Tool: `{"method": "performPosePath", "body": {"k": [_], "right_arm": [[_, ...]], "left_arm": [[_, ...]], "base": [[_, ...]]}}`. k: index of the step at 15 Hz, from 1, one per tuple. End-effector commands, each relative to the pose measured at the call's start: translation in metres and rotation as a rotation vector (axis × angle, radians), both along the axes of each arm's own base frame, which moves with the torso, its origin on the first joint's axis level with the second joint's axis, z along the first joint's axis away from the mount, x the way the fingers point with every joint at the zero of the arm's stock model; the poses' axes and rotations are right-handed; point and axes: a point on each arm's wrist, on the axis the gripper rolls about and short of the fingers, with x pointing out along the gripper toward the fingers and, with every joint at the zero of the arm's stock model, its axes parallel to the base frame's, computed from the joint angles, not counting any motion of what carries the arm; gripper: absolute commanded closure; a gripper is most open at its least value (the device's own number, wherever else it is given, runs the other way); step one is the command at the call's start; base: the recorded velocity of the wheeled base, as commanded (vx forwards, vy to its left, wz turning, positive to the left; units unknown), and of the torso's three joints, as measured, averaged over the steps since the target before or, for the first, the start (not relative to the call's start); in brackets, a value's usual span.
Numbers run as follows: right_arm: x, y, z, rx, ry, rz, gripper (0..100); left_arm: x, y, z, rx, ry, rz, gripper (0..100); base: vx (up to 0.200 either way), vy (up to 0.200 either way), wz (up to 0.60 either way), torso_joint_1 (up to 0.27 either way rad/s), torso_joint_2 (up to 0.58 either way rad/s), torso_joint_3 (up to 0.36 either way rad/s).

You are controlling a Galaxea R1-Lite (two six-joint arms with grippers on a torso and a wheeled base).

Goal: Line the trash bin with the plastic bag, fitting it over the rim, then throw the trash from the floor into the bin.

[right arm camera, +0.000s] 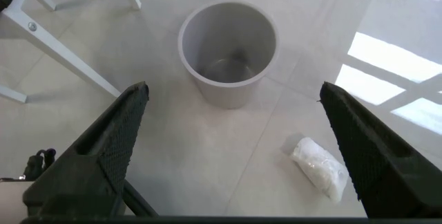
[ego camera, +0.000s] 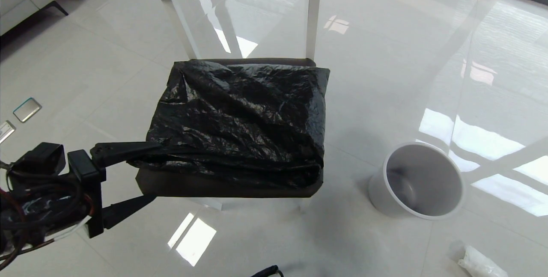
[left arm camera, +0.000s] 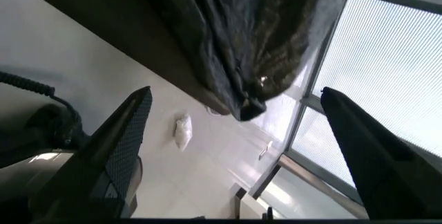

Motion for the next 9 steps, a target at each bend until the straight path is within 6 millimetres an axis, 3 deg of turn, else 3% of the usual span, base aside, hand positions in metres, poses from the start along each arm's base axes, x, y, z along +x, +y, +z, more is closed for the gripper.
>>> {"method": "performPosePath", "body": {"k": [1, 9], "right_arm": [[0.0, 0.0, 0.0, 0.0, 0.002, 0.002, 0], [0.0, 0.0, 0.0, 0.0, 0.002, 0.002, 0]], "left_arm": [[0.017, 0.003, -0.01, -0.003, 0.056, 0.019, 0], [0.05, 0.015, -0.025, -0.018, 0.035, 0.081, 0]], "base": [[0.0, 0.0, 0.0, 0.0, 0.0, 0.0], [0.0, 0.0, 0.0, 0.0, 0.0, 0.0]]}}
